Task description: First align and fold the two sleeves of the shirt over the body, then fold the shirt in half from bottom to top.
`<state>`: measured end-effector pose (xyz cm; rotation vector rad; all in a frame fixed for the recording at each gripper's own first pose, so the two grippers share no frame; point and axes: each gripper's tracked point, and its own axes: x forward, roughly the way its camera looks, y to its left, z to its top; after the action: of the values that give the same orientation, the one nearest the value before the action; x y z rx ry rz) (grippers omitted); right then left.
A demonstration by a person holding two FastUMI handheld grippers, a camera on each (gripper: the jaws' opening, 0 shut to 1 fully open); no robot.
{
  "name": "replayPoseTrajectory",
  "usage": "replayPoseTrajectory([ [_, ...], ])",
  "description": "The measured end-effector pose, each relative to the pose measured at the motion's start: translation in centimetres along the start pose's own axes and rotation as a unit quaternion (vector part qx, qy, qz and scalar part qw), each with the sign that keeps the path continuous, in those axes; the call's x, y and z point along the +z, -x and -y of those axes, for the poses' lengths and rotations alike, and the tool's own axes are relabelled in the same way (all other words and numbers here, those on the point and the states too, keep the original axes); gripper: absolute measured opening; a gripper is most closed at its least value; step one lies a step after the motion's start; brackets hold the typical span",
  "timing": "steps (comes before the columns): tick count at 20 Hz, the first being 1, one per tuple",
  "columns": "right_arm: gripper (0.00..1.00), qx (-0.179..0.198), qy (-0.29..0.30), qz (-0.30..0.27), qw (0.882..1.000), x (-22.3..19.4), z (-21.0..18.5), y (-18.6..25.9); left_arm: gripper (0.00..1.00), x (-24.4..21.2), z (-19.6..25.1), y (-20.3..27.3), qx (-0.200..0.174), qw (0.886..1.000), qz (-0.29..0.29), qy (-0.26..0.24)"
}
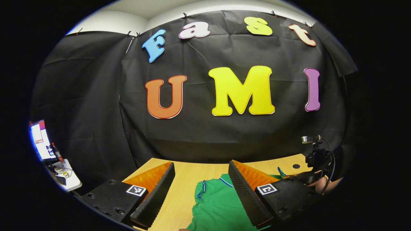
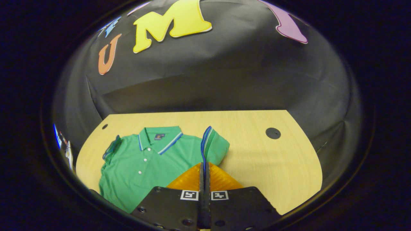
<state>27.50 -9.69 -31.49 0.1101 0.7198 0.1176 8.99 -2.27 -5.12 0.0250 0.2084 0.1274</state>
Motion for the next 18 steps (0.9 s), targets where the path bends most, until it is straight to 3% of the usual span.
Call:
replayPoseTrajectory([
  [7,0.0,0.018,-0.006,-0.026,0.999,-1.2,-6.2,-2.1,1.0,0.6,-2.5,1.9,0.034,0.999,0.005,-0.01],
  [15,0.01,0.04,0.004,-0.044,0.998,-2.5,-9.9,-3.3,1.0,0.0,-4.1,3.2,0.06,0.998,-0.005,0.0],
  [17,0.24,0.056,-0.004,-0.031,0.998,-1.9,-10.8,-2.5,1.0,-0.3,-4.0,3.2,0.058,0.998,-0.007,0.006],
  [18,0.44,0.057,-0.007,-0.02,0.998,-1.4,-10.9,-2.0,1.0,-0.5,-3.9,3.1,0.056,0.998,-0.008,0.009],
])
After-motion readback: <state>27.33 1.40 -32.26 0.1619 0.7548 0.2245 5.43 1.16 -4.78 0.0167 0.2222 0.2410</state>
